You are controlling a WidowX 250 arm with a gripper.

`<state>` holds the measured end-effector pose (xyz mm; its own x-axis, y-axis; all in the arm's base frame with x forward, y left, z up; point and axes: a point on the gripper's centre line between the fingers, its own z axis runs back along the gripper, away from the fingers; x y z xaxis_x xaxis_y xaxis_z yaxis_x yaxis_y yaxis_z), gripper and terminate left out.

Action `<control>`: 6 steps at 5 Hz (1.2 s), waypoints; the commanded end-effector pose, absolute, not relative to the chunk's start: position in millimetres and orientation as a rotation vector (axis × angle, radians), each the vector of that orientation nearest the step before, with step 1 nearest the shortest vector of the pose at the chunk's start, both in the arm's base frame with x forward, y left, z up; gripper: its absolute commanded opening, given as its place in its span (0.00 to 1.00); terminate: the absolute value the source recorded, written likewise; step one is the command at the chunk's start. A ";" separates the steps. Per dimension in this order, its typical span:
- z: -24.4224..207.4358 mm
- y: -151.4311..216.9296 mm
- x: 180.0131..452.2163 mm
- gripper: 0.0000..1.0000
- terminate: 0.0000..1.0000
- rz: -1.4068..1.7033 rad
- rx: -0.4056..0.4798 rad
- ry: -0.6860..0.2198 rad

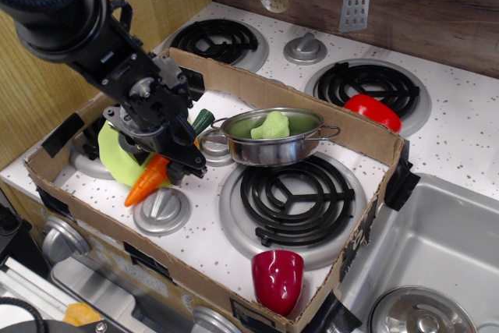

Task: Take carrot off plate

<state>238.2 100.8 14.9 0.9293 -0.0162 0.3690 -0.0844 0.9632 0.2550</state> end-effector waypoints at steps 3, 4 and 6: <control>67.9 95.3 249.0 0.00 0.00 0.127 0.321 -0.306; 94.1 94.0 250.6 0.00 0.00 0.222 0.339 -0.245; 110.7 109.1 236.8 0.00 0.00 0.739 0.211 -0.181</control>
